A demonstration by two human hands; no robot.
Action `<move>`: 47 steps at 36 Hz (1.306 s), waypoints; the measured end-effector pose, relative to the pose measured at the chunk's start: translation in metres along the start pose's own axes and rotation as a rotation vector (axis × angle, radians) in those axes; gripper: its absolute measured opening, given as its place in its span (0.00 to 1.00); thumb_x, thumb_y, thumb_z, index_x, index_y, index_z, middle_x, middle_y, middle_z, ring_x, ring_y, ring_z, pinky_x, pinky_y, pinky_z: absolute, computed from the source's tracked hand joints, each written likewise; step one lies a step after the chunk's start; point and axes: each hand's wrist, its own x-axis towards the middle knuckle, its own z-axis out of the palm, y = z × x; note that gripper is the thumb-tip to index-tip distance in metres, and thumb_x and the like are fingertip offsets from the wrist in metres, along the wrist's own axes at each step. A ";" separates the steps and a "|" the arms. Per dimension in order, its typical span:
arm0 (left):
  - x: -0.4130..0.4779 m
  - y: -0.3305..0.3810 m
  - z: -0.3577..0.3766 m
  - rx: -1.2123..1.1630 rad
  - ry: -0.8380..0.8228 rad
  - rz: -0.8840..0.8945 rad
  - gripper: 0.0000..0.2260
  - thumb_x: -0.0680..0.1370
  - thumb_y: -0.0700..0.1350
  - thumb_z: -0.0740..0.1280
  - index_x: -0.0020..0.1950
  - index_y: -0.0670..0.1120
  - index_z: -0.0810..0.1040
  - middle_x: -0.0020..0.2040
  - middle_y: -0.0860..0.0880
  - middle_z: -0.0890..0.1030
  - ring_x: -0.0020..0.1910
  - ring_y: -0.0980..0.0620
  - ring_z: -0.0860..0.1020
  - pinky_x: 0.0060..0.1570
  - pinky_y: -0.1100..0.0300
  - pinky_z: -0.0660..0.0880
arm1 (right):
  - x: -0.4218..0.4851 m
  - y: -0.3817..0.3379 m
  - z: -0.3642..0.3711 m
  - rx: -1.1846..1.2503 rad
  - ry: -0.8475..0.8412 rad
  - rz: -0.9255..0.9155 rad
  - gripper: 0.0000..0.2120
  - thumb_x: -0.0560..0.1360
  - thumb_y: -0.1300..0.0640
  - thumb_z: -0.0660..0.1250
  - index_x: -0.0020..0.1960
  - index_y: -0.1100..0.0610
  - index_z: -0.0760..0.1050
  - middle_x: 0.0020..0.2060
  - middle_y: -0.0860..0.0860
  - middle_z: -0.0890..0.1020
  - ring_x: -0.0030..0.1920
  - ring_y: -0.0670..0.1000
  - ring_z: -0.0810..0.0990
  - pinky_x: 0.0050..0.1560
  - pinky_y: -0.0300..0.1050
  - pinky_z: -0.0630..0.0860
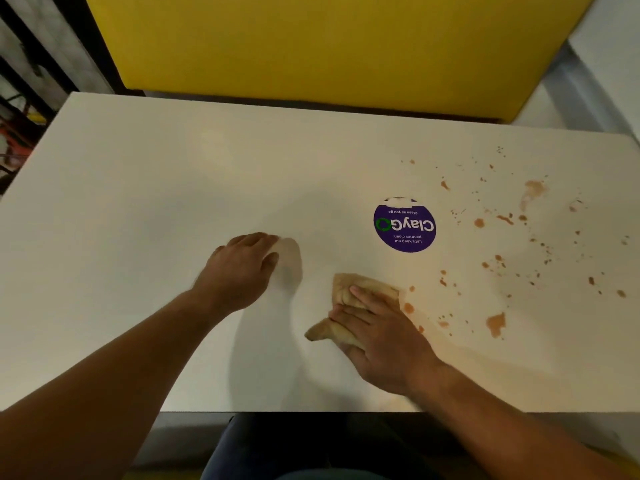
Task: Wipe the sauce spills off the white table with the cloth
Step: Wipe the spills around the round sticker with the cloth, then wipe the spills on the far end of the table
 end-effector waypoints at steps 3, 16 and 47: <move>0.000 0.019 -0.006 -0.058 -0.011 0.034 0.18 0.82 0.51 0.57 0.71 0.50 0.71 0.71 0.52 0.73 0.67 0.48 0.71 0.61 0.51 0.71 | 0.013 -0.002 -0.015 0.155 0.081 -0.012 0.19 0.80 0.46 0.56 0.64 0.54 0.77 0.61 0.47 0.80 0.66 0.48 0.72 0.71 0.47 0.65; 0.014 0.074 -0.040 -0.654 -0.227 -0.027 0.26 0.67 0.50 0.63 0.66 0.58 0.76 0.64 0.62 0.77 0.64 0.63 0.73 0.68 0.58 0.67 | 0.048 0.029 -0.087 0.818 0.081 0.231 0.15 0.78 0.38 0.59 0.54 0.46 0.75 0.40 0.43 0.78 0.37 0.44 0.79 0.37 0.40 0.75; 0.114 0.070 -0.042 -0.053 0.004 -0.213 0.17 0.78 0.63 0.58 0.48 0.52 0.77 0.44 0.51 0.78 0.39 0.49 0.76 0.39 0.56 0.71 | 0.111 0.073 -0.093 0.777 0.200 0.574 0.16 0.79 0.48 0.63 0.64 0.51 0.74 0.55 0.40 0.79 0.56 0.36 0.76 0.59 0.38 0.73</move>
